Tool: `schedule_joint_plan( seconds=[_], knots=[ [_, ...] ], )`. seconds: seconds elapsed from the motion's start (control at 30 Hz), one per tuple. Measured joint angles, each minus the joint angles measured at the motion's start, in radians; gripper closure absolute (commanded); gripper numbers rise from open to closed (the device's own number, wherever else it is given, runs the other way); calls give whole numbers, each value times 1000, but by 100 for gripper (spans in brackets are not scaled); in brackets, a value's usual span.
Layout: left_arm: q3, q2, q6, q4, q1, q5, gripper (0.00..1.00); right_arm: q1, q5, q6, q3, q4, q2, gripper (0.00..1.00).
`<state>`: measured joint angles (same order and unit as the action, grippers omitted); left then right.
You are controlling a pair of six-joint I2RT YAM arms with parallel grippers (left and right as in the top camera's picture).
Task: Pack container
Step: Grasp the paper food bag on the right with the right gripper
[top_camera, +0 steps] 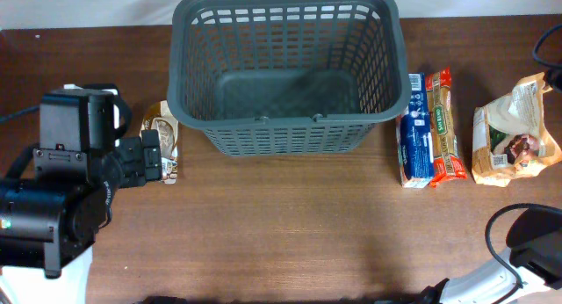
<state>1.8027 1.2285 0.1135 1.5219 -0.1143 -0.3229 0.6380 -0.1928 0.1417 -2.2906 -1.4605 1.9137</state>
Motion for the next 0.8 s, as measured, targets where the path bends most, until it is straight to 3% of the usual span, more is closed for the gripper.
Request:
schedule_joint_plan(
  seconds=[0.37,0.8],
  knots=[
    [0,0,0,0,0,0,1,0,-33,53,130,67,104,1],
    [0,0,0,0,0,0,1,-5,-60,41,156,63,306,1]
  ],
)
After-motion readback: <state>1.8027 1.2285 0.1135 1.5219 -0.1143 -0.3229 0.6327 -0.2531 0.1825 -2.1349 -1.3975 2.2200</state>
